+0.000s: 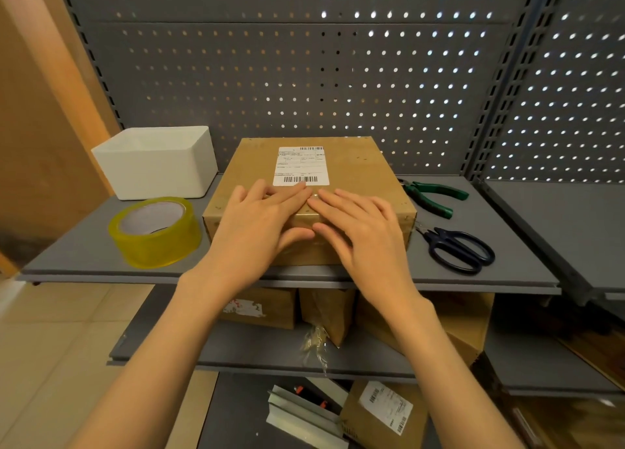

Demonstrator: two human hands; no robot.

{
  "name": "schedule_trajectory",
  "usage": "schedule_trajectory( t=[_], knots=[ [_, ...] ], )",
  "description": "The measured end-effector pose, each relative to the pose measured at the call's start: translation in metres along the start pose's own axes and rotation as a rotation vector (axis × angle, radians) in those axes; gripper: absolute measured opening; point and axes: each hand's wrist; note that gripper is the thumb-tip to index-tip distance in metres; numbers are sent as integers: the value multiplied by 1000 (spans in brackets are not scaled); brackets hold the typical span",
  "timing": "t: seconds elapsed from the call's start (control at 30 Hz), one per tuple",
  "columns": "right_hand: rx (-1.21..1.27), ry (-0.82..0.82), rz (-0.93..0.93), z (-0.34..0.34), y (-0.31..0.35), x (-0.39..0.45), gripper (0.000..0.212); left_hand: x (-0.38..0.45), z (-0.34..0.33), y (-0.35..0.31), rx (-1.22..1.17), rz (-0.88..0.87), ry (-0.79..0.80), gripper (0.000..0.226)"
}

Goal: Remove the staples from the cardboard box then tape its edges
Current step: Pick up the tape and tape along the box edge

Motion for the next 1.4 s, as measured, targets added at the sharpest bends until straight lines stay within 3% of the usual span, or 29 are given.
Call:
schedule_trajectory(
  t=[0.2,0.33,0.57,0.83,1.4],
  knots=[
    [69,70,-60,3,0,2,37,-5,-4,-2,-29,23,-26,62],
    [93,152,-43,9,-3,3,49,-8,-3,2,-179,23,-50,56],
    [42,134,-51,6,-2,2,41,-13,-7,-6,-212,72,-188,42],
    [-15,230,0,11,-4,3,52,-12,-4,-2,-97,10,-122,53],
    [88,154,-80,6,-3,3,47,-13,-6,-5,-206,84,-123,53]
  ],
)
Point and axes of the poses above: each hand's wrist, its own x-axis towards the middle knuckle, its own z-axis out of the back of the hand, y = z × x, and after that the axes turned 8 degrees about -y, right-handed
